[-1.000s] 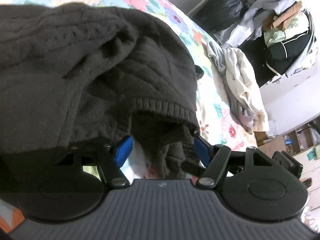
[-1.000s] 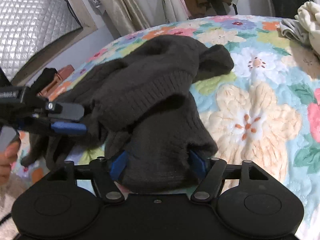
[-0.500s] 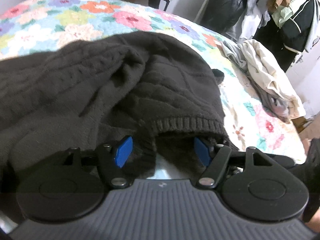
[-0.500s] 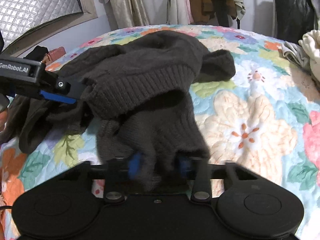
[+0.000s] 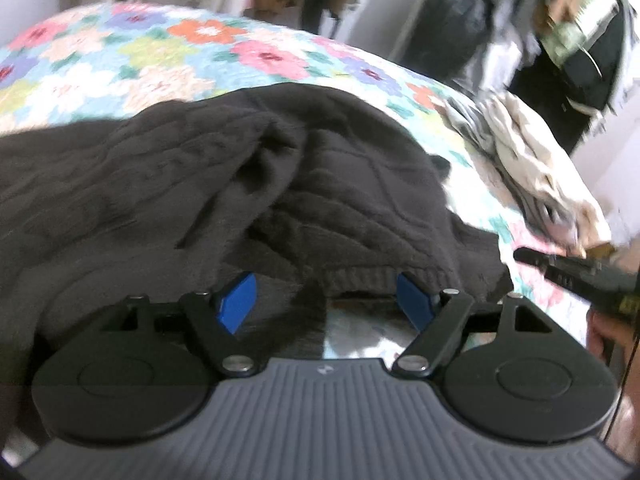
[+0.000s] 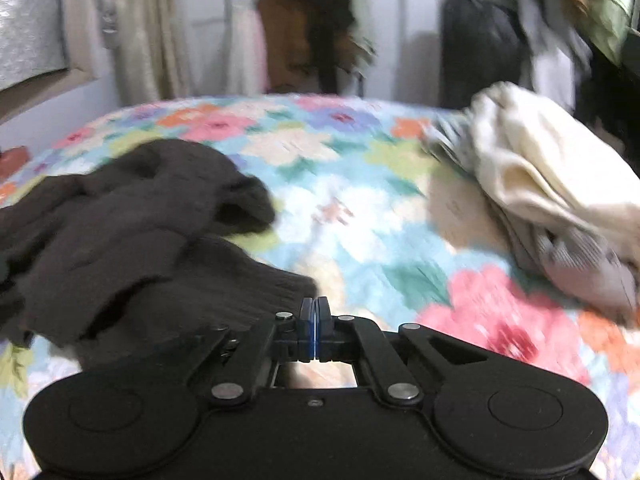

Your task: Fold clothes

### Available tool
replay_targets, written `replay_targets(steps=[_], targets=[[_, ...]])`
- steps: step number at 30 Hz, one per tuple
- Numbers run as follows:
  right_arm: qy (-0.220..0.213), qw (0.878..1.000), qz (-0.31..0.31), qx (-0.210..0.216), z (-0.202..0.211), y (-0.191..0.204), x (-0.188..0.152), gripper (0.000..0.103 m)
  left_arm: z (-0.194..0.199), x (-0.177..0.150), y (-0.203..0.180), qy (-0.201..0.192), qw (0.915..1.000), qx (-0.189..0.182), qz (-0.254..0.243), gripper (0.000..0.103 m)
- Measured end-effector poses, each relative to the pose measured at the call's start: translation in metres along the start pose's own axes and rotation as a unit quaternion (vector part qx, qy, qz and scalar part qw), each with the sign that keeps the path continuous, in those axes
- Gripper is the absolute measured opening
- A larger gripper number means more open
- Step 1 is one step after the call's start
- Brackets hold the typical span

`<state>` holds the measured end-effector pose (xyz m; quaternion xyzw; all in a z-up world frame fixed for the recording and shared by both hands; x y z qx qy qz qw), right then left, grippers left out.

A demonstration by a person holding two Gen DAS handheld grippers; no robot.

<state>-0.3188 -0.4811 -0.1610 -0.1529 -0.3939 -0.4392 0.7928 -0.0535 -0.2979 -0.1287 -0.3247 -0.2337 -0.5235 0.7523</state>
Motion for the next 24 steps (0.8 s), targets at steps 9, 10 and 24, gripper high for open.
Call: replay_targets(steps=[9,10,24], targets=[[0.031,0.989,-0.081,0.12,-0.001,0.015,-0.005,0.005,-0.022,-0.012,-0.038,0.025,0.9923,0.042,-0.114,0.08],[0.036,0.988,-0.073,0.131,0.0,0.022,-0.007,0.011,-0.025,-0.013,-0.041,0.027,0.9904,0.054,-0.124,0.08],[0.014,0.973,0.123,0.192,0.021,0.111,-0.033,0.062,-0.052,-0.005,-0.034,0.025,0.9707,0.129,-0.201,0.084]])
Point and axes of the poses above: each gripper's, at about its wrist camera, not at the fingertips, and z roughly against the way its jaws point, y to its left, x to its top, the point moved 5 cm from there along -z, roughly the way its jaws point, and after that the axes turned 6 degrees about -z, right-handed, at the moved point
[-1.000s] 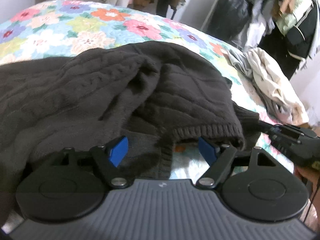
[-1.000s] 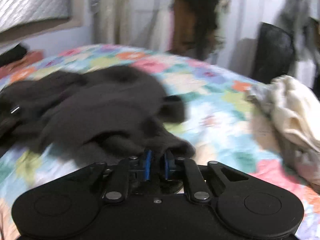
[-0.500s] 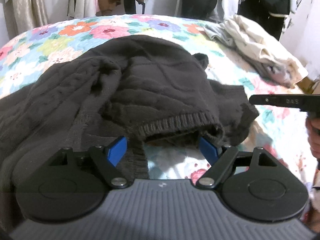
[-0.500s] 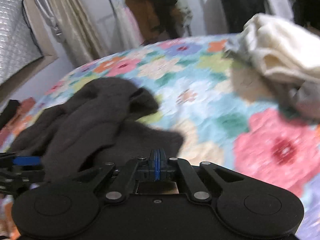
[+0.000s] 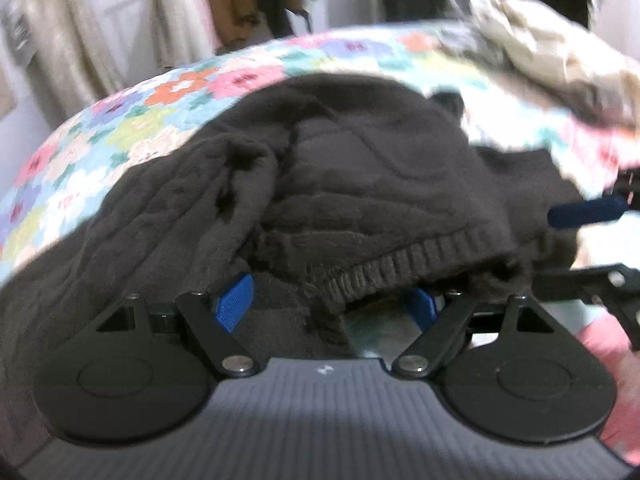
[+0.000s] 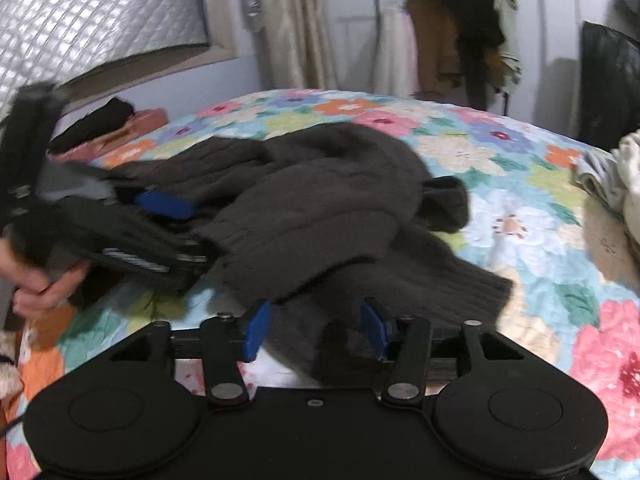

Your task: Fold clothes

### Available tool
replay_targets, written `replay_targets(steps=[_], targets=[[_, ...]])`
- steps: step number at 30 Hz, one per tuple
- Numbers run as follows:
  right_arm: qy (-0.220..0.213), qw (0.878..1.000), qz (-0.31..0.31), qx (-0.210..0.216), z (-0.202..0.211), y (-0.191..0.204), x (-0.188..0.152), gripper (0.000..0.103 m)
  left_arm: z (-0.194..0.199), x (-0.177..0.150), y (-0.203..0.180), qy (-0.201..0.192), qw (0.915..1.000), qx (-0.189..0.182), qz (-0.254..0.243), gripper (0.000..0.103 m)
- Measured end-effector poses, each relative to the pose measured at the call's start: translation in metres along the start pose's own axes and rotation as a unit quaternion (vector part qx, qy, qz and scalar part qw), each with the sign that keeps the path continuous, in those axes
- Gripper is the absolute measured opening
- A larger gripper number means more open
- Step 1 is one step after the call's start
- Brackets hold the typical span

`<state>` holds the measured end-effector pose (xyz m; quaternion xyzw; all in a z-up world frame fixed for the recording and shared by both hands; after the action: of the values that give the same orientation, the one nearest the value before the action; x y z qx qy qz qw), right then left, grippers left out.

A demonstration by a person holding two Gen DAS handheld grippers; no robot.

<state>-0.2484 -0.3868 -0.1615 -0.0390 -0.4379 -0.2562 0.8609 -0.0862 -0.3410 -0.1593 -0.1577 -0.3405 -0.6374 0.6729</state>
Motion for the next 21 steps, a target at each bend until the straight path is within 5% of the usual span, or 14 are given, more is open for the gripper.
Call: replay_targets(steps=[2,3,4,6,8,9,16,21], targets=[[0.011,0.999,0.043,-0.005,-0.012,0.013,-0.003,0.066,-0.006,0.002,0.003,-0.003,0.9999,-0.004,0.01,0.079],[0.017,0.998,0.063,-0.015,-0.019,0.018,-0.004,0.066,-0.006,0.001,0.008,-0.004,0.9987,-0.028,0.042,0.063],[0.022,0.996,0.078,-0.034,-0.026,0.02,-0.004,0.065,-0.006,0.0,0.011,0.004,0.9954,-0.064,0.071,0.028],[0.03,0.995,0.076,-0.063,-0.036,0.015,-0.003,0.058,-0.003,0.0,0.016,0.01,0.9918,-0.092,0.088,0.021],[0.035,0.997,0.03,-0.059,-0.042,0.001,0.0,0.036,0.004,0.002,0.018,-0.007,0.9943,-0.078,0.071,0.008],[0.034,0.998,0.012,-0.059,-0.042,-0.006,0.003,0.012,0.008,0.002,0.021,-0.014,0.9947,-0.068,0.076,0.008],[-0.023,0.992,-0.02,-0.126,-0.013,-0.043,0.022,0.004,0.031,0.002,0.072,-0.071,0.9763,-0.053,0.197,0.008],[-0.025,0.983,-0.073,-0.165,-0.004,-0.079,0.023,0.004,0.023,-0.007,0.091,-0.068,0.9582,-0.084,0.265,0.009]])
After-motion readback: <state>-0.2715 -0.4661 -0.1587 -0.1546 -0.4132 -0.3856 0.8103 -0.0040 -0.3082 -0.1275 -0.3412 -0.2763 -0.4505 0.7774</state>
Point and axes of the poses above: each gripper's, at about its wrist camera, not at the fingertips, and z roughly against the way its jaws point, y to its left, x to its top, the point moved 5 cm from there along -z, roughly the way its jaws point, and after that the axes turned 6 degrees about -z, right-handed, at the moved point
